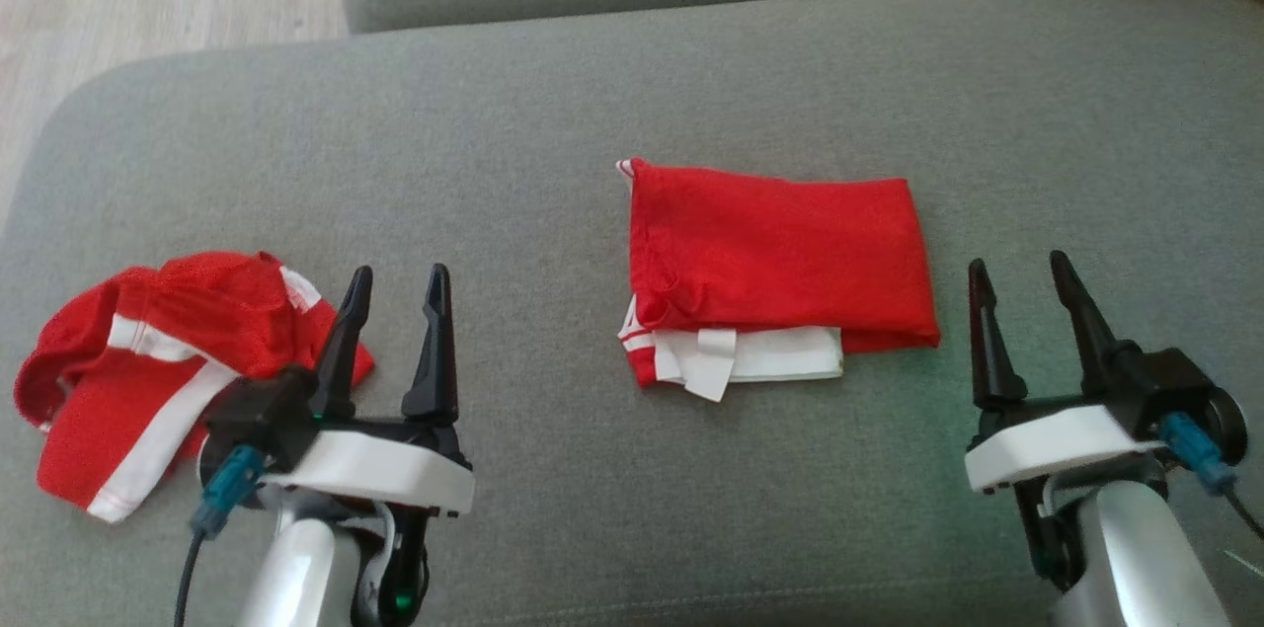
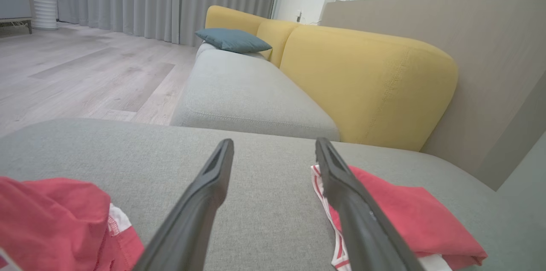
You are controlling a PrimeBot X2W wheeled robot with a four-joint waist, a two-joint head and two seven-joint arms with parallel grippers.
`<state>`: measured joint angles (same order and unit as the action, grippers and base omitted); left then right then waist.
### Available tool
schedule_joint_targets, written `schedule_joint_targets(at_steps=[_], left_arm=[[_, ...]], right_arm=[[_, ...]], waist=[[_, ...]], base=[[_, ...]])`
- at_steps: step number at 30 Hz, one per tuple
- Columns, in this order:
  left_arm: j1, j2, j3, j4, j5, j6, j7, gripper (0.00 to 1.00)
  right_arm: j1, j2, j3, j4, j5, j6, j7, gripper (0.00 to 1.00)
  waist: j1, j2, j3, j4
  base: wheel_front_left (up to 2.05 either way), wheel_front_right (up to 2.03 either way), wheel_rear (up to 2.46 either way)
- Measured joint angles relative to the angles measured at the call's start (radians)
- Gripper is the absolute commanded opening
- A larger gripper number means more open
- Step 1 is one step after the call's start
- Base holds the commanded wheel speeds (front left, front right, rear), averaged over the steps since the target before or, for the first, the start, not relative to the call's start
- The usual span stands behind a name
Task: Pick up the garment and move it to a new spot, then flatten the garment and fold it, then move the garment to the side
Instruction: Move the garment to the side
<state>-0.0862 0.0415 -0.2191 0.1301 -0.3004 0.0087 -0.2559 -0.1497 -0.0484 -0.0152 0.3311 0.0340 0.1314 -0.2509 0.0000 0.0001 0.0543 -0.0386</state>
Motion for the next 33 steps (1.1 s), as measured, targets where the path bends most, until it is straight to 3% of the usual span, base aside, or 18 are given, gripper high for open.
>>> schedule_joint_targets(at_steps=[12,24,25,26,33], left_arm=[[-0.054,0.0,-0.04,0.01,0.009,-0.01,0.0,1.0],[-0.107,0.0,-0.063,0.013,0.009,-0.01,0.0,1.0],[-0.111,0.0,-0.062,0.013,0.009,-0.01,0.0,1.0],[-0.113,0.0,-0.062,0.013,0.009,-0.01,0.0,1.0],[-0.114,0.0,-0.06,0.018,0.018,-0.01,0.0,1.0]], right_arm=[[-0.144,0.001,-0.074,0.195,0.123,0.0,0.141,1.0],[-0.306,-0.004,-0.106,0.413,0.168,0.0,0.197,0.99],[-0.32,-0.005,-0.102,0.423,0.168,0.0,0.188,0.41],[-0.33,-0.006,-0.096,0.431,0.159,0.0,0.18,0.0],[-0.352,-0.028,-0.087,0.455,-0.006,0.0,0.135,0.0]], waist=[[0.0,0.0,0.109,0.056],[0.0,0.0,0.212,0.129],[0.0,-0.0001,0.216,0.13],[0.0,-0.0001,0.219,0.13],[0.0,0.0,0.211,0.103]], base=[[0.0,0.0,0.0],[0.0,0.0,0.0],[0.0,0.0,0.0],[0.0,0.0,0.0],[0.0,0.0,0.0]])
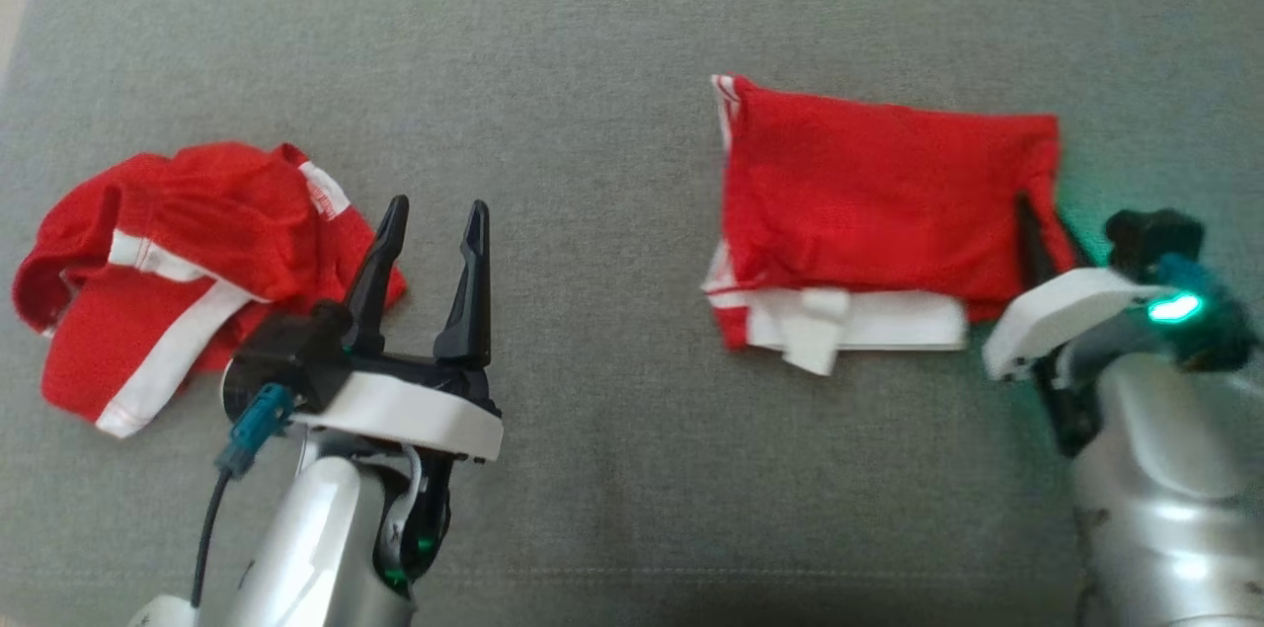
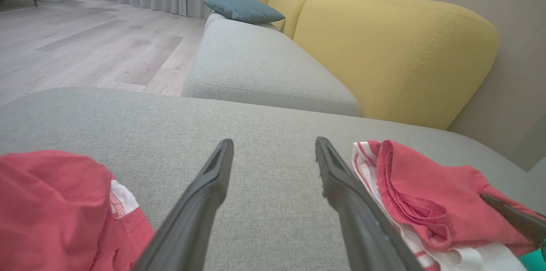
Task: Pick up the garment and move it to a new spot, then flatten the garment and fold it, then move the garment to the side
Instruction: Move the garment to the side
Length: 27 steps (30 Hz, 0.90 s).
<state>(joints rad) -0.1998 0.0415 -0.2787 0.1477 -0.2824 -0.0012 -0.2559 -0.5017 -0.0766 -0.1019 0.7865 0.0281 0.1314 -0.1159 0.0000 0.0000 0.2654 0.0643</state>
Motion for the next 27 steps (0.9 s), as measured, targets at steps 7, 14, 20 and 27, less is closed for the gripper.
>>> schedule_joint_targets(at_steps=[7,14,20,27], left_arm=[[0.0,0.0,-0.002,0.0,0.0,0.0,0.0,1.0],[0.0,0.0,-0.011,-0.013,-0.01,0.0,0.0,1.0],[0.0,0.0,-0.011,-0.018,-0.011,0.001,0.0,1.0],[-0.002,0.0,-0.005,-0.018,-0.011,0.001,0.0,1.0]], right_arm=[[-0.066,-0.214,-0.012,-0.001,-0.115,0.0,-0.009,0.0],[-0.13,-0.356,-0.066,0.006,-0.174,0.0,-0.009,0.0],[-0.139,-0.383,-0.09,0.006,-0.179,0.0,-0.008,0.0],[-0.15,-0.389,-0.095,-0.006,-0.176,0.0,-0.009,0.0]], waist=[[0.0,0.0,-0.015,-0.021],[0.0,0.0,-0.008,0.001],[0.0,0.0,0.011,0.015],[0.0,0.0,0.024,0.016]], base=[[0.0,0.0,0.0],[0.0,0.0,0.0],[0.0,0.0,0.0],[0.0,0.0,0.0]])
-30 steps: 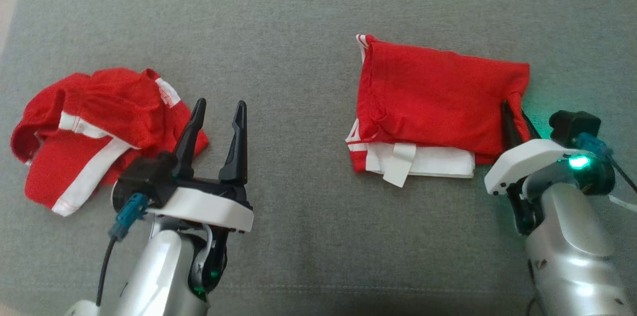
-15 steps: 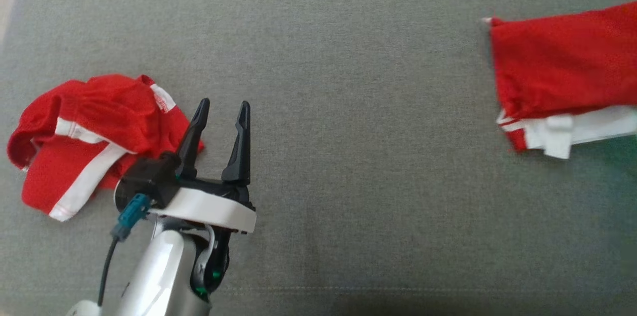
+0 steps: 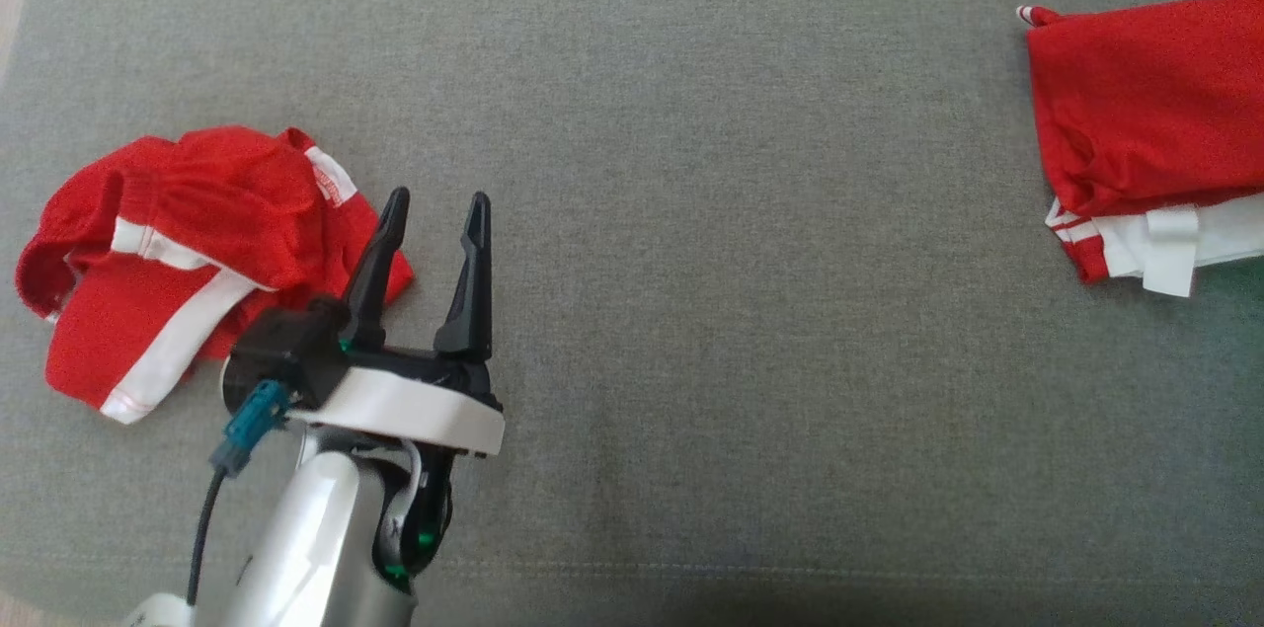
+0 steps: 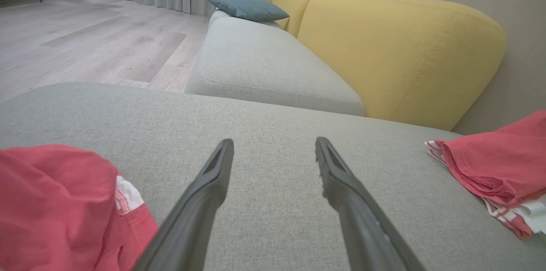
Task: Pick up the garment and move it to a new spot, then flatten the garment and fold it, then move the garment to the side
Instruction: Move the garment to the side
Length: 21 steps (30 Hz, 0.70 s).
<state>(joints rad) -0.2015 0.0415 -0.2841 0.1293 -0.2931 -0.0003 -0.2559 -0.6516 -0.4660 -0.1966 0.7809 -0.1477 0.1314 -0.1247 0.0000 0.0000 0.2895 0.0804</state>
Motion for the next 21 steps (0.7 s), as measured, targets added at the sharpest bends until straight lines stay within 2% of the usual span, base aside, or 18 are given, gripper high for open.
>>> schedule_joint_targets(at_steps=[4,5,6,7,15,21], left_arm=[[-0.015,0.0,0.002,0.0,0.001,-0.001,0.0,1.0],[-0.015,0.0,0.002,0.0,0.001,-0.001,0.0,1.0],[-0.015,0.0,0.002,0.0,0.001,-0.001,0.0,1.0],[-0.015,0.0,0.002,0.001,0.001,-0.001,0.0,1.0],[-0.014,0.0,0.002,0.007,0.001,-0.008,0.0,1.0],[-0.007,0.0,0.006,0.008,0.0,-0.007,0.0,1.0]], right_arm=[[-0.001,0.001,0.002,-0.005,0.0,0.0,0.0,0.0],[-0.002,0.002,0.002,-0.006,0.004,0.0,-0.002,0.36],[-0.004,0.006,0.002,-0.006,0.013,0.0,-0.005,0.62],[-0.009,0.01,0.002,-0.006,0.025,0.0,-0.009,0.99],[-0.033,0.025,0.009,-0.021,0.061,0.0,-0.047,1.0],[-0.023,0.121,0.075,-0.074,0.093,0.0,-0.079,1.0]], waist=[[0.0,0.0,0.004,-0.005],[0.0,0.0,0.003,-0.006],[0.0,0.0,0.003,-0.007],[0.0,0.0,0.001,-0.008],[0.0,0.0,-0.03,-0.016],[0.0,0.0,-0.082,-0.024]], base=[[0.0,0.0,0.0],[0.0,0.0,0.0],[0.0,0.0,0.0],[0.0,0.0,0.0],[0.0,0.0,0.0],[0.0,0.0,0.0]])
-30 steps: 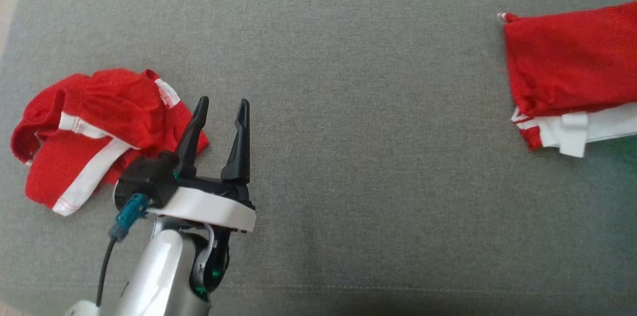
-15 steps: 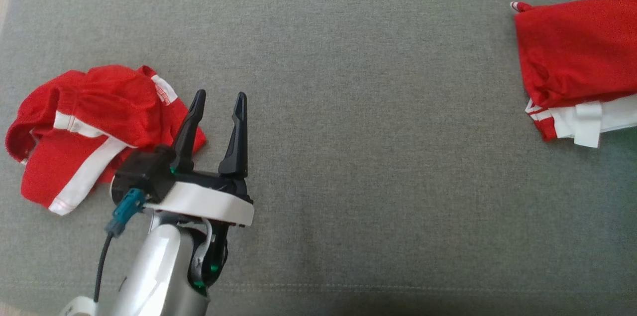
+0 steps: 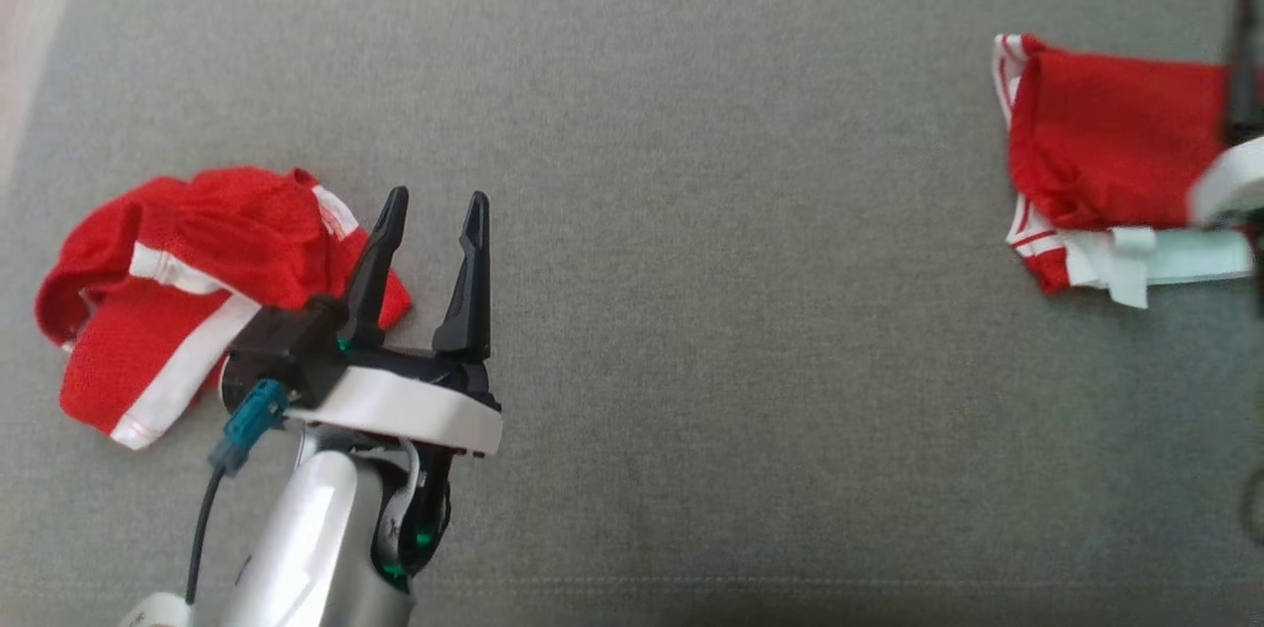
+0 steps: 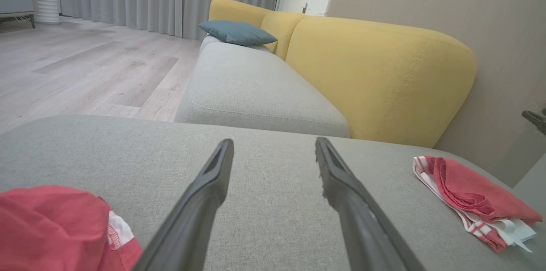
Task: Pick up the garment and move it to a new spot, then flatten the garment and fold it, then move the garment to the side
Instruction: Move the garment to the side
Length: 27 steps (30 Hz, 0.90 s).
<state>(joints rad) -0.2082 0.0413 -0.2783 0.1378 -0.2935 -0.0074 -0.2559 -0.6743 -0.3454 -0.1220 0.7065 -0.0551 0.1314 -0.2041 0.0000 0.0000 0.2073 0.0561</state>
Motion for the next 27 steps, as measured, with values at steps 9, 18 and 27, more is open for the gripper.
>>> schedule_joint_targets(at_steps=[9,18,27], left_arm=[[0.065,0.0,0.026,0.0,0.0,0.002,0.0,1.0],[0.153,0.001,0.041,0.005,-0.01,0.001,0.0,1.0],[0.208,0.001,0.058,0.004,-0.01,0.0,0.0,1.0]], right_arm=[[0.201,0.177,0.068,-0.139,0.071,0.0,-0.027,1.0],[0.457,0.287,0.078,-0.284,0.113,0.0,-0.043,1.0],[0.602,0.299,0.095,-0.409,0.216,0.0,-0.044,1.0]], waist=[[0.0,0.0,-0.115,-0.016],[0.0,0.0001,-0.214,-0.033],[0.0,0.0,-0.242,-0.049]], base=[[0.0,0.0,0.0],[0.0,0.0,0.0],[0.0,0.0,0.0]])
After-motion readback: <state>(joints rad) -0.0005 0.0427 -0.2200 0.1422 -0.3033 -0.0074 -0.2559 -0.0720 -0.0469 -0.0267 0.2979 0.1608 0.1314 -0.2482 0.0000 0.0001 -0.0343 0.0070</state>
